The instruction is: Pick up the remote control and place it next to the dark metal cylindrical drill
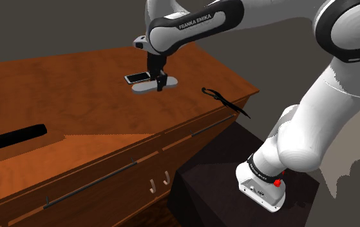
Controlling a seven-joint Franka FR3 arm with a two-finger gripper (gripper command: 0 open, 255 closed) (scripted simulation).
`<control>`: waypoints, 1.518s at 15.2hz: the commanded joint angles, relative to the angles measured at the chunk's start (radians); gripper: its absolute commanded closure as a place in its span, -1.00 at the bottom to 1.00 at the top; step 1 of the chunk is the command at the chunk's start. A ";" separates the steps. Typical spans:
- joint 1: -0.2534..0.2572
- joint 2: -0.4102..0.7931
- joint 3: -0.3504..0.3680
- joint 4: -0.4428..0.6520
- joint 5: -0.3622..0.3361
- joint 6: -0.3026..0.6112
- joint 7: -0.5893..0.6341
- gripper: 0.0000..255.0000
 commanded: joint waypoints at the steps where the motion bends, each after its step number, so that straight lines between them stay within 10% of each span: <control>1: 0.001 -0.010 0.001 0.019 0.000 -0.029 0.001 1.00; 7: 0.001 -0.033 0.001 0.063 0.000 -0.096 0.000 1.00; 23: 0.198 0.132 0.163 0.281 -0.031 -0.158 0.368 1.00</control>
